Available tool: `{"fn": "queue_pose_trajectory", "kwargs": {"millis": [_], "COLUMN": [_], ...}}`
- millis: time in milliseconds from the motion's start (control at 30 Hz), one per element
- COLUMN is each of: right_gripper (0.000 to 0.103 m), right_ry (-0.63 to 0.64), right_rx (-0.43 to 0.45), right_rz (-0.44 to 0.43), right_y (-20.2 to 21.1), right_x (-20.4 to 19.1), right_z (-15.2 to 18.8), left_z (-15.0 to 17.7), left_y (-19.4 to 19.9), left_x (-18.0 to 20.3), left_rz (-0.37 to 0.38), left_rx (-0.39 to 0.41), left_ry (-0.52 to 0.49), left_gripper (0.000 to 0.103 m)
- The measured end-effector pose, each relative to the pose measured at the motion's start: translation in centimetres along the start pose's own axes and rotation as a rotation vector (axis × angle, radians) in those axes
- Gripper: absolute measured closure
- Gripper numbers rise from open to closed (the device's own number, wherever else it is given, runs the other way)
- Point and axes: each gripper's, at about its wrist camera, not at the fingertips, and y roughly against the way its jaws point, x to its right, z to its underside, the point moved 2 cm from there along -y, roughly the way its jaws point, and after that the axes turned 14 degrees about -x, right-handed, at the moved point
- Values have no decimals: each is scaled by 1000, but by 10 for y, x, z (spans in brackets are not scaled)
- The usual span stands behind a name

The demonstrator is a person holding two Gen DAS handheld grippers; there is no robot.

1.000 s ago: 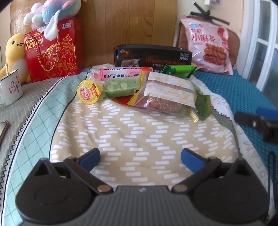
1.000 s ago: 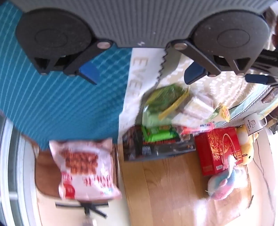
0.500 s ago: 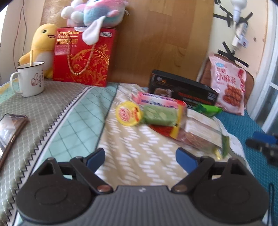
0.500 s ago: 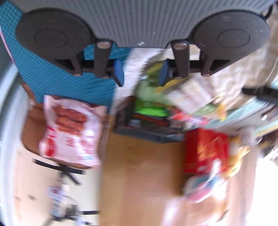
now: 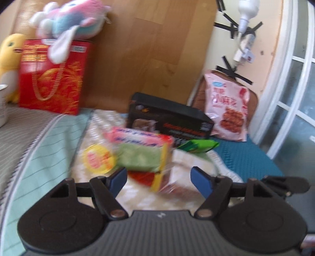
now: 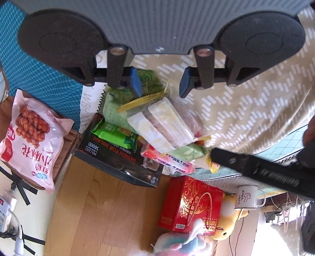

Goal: Organize snacks
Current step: 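Move the left gripper toward the clear bag of pastries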

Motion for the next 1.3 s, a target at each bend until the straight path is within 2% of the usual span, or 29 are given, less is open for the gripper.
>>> {"fn": "queue_pose_trajectory", "kwargs": {"millis": [67,167,200,233,267,300,367,433,567,667,733,800,867,900,933,1000,1067,1133,1200,1267,1300], "right_gripper": [58,58,59,75,80,85,87,88,89,89,89,89,91,88,82,80,77,64,55,50,44], "right_ry": [-1,-9,-11,-15,-24,-34,-44,-59,-72,-155,-234,-329,-406,-445,-488,-521,-496,-453,-412,-350,-314], "right_rx": [-21,-35,-26,-25,-33,-34,-33,-42,-49,-58,-62,-59,-26,-14,-10,3,38,70,69,55,40], "right_rz": [-9,-40,-46,-58,-72,-72,-109,-185,-335,-516,-592,-636,-626,-582,-538,-454,-393,-379,-365,-382,-392], "right_y": [-5,-13,-13,-13,-13,-11,-5,5,33,46,45,36,20,10,-1,-10,-3,6,9,10,10], "right_x": [0,-1,-2,-3,-3,-3,-2,2,8,22,32,44,58,64,70,74,72,67,60,57,55], "right_z": [1,2,2,1,-1,-2,-1,-1,0,-3,-5,-13,-25,-32,-37,-43,-42,-35,-25,-13,-8], "left_z": [-6,-2,1,4,6,8,15,19,26,21,9,-9,-28,-35,-40,-40,-31,-21,-12,-1,5], "left_y": [-16,-41,-43,-41,-37,-31,-17,-4,30,51,57,56,45,39,34,34,43,48,45,40,36], "left_x": [3,5,4,5,6,7,6,1,-8,-11,-11,-11,-15,-19,-25,-38,-52,-64,-72,-69,-64], "left_rz": [10,63,79,98,106,103,108,144,264,299,317,297,274,244,210,196,197,152,155,202,225], "left_rx": [-44,-138,-141,-134,-129,-122,-119,-133,-139,-129,-96,-31,17,21,14,22,51,54,16,-41,-72], "left_ry": [7,29,45,51,44,39,38,68,120,140,146,139,148,173,209,267,292,319,349,344,329], "left_gripper": [31,46,49,53,61,64,66,66,68,67,59,49,39,36,36,36,32,30,30,30,30]}}
